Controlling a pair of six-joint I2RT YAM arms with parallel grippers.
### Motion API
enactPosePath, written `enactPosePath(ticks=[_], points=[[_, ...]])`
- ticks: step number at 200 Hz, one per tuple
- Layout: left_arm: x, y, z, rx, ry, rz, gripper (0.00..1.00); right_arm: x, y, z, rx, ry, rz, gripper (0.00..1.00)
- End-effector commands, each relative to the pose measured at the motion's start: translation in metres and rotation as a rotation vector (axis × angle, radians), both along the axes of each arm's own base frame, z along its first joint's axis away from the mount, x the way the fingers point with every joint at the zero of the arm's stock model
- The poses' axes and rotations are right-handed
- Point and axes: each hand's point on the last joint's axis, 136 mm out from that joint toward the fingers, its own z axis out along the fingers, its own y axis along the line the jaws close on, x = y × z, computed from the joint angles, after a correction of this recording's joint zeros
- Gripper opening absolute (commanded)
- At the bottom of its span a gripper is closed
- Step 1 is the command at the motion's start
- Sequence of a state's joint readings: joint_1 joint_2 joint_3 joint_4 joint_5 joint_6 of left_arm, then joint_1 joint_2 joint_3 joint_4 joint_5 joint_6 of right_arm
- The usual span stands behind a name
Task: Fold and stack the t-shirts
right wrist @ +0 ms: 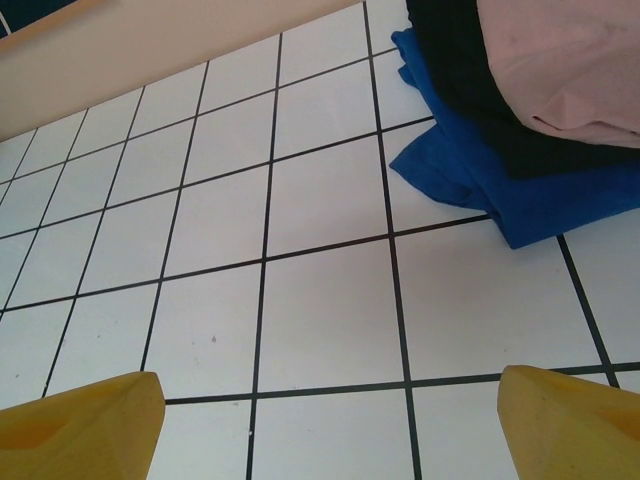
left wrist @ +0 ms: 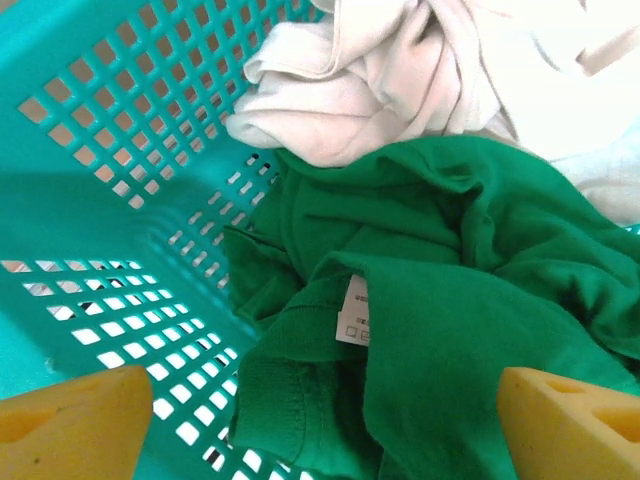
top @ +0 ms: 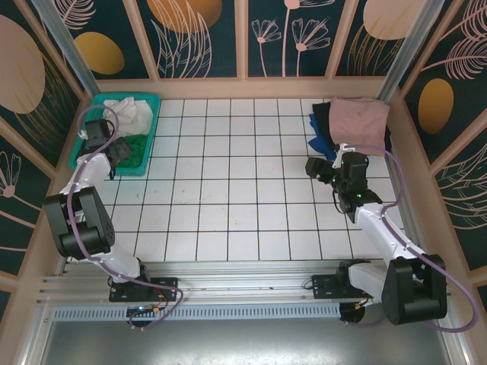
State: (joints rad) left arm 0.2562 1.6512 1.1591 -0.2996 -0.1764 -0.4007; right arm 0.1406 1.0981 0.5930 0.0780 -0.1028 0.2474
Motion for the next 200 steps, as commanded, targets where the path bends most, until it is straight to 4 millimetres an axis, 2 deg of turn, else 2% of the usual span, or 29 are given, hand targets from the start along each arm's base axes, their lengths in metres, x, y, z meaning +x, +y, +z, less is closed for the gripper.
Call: enactPosePath(ticks=[1, 3, 7, 26, 42, 54, 76, 83, 86, 96, 107, 127, 147, 161, 167, 186, 200], points=[[0.012, 0.001, -0.003, -0.013, 0.010, -0.001, 0.82, 0.002, 0.004, 0.003, -0.013, -0.020, 0.024, 0.86], [0.013, 0.001, -0.012, -0.021, 0.030, -0.004, 0.81, 0.002, 0.004, 0.003, -0.012, -0.020, 0.023, 0.86], [0.015, 0.000, -0.017, -0.032, 0.038, -0.009, 0.79, 0.002, 0.005, 0.003, -0.010, -0.021, 0.024, 0.86], [0.023, -0.009, -0.023, -0.077, 0.024, -0.049, 0.75, 0.001, 0.005, 0.003, -0.001, -0.028, 0.023, 0.86], [0.028, -0.015, -0.026, -0.108, 0.028, -0.079, 0.57, 0.000, 0.006, 0.003, 0.008, -0.033, 0.024, 0.86], [0.031, -0.017, -0.018, -0.118, 0.013, -0.090, 0.40, 0.001, 0.006, 0.003, 0.013, -0.033, 0.025, 0.86], [0.035, -0.023, 0.011, -0.131, -0.060, -0.114, 0.20, 0.001, 0.009, 0.005, 0.024, -0.043, 0.034, 0.86], [0.037, -0.026, 0.015, -0.143, -0.072, -0.123, 0.14, 0.002, 0.009, 0.006, 0.030, -0.049, 0.036, 0.86], [0.037, -0.028, 0.029, -0.141, -0.103, -0.133, 0.11, 0.002, 0.010, 0.007, 0.033, -0.051, 0.037, 0.86], [0.038, -0.034, 0.047, -0.155, -0.141, -0.157, 0.00, 0.003, 0.012, 0.010, 0.040, -0.058, 0.046, 0.86], [0.038, -0.039, 0.068, -0.165, -0.189, -0.178, 0.00, 0.004, 0.014, 0.013, 0.051, -0.064, 0.058, 0.86], [0.037, -0.043, 0.119, -0.143, -0.292, -0.197, 0.00, 0.004, 0.021, 0.021, 0.079, -0.077, 0.089, 0.86], [0.037, -0.054, 0.187, -0.127, -0.438, -0.252, 0.00, 0.003, 0.030, 0.031, 0.111, -0.095, 0.131, 0.86], [0.036, -0.070, 0.247, -0.115, -0.579, -0.322, 0.00, 0.003, 0.035, 0.040, 0.138, -0.109, 0.157, 0.86], [0.034, -0.081, 0.272, -0.121, -0.651, -0.367, 0.00, 0.003, 0.038, 0.044, 0.150, -0.115, 0.166, 0.86], [0.018, -0.135, 0.357, -0.190, -0.909, -0.588, 0.00, 0.004, 0.044, 0.060, 0.186, -0.143, 0.195, 0.86], [0.001, -0.186, 0.405, -0.204, -1.030, -0.756, 0.00, 0.003, 0.050, 0.073, 0.206, -0.168, 0.227, 0.86]])
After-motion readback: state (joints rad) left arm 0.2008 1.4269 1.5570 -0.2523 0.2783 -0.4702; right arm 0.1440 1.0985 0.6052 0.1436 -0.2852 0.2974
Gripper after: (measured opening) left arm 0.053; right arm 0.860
